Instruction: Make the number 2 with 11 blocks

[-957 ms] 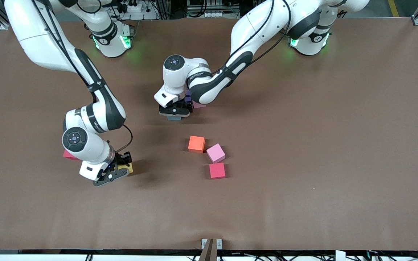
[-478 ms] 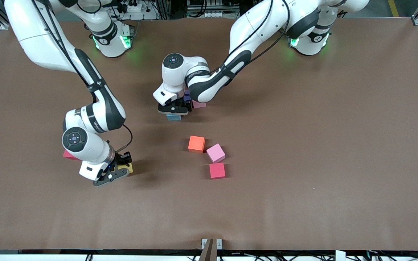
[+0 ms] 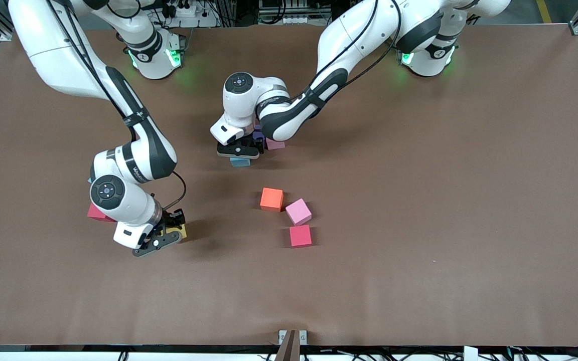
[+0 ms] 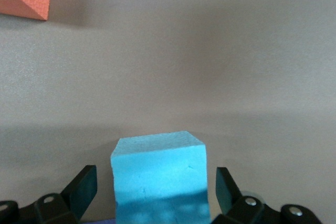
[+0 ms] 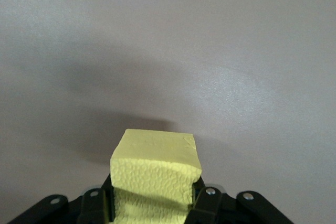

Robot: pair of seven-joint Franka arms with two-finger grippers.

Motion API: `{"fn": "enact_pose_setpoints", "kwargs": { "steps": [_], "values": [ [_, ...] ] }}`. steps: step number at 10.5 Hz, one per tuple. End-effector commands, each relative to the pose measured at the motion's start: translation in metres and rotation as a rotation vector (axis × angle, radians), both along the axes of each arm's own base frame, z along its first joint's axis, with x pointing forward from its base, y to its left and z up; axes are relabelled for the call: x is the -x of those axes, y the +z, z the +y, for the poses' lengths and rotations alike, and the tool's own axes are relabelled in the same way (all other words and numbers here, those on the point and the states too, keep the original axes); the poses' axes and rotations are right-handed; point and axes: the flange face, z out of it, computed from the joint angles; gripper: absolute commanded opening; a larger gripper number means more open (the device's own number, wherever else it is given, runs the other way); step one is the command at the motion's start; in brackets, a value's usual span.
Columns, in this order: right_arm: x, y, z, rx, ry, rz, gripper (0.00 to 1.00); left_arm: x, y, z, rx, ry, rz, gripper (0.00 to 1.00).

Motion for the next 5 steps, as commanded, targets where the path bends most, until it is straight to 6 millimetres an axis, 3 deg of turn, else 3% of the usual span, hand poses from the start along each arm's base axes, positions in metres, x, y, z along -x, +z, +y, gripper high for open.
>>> {"fn": "enact_pose_setpoints", "kwargs": {
  "steps": [1, 3, 5],
  "values": [
    [0.002, 0.003, 0.007, 0.011, -0.031, 0.001, 0.0, 0.0, 0.029, 0.001, -0.022, 0.007, 0.016, 1.0],
    [0.008, 0.002, 0.027, 0.008, -0.096, 0.003, 0.0, -0.006, 0.059, 0.005, -0.03, 0.02, 0.018, 1.0],
    [0.017, 0.003, 0.048, 0.013, -0.156, 0.015, 0.0, -0.025, 0.091, 0.02, -0.04, 0.007, 0.025, 1.0]
  ]
}}
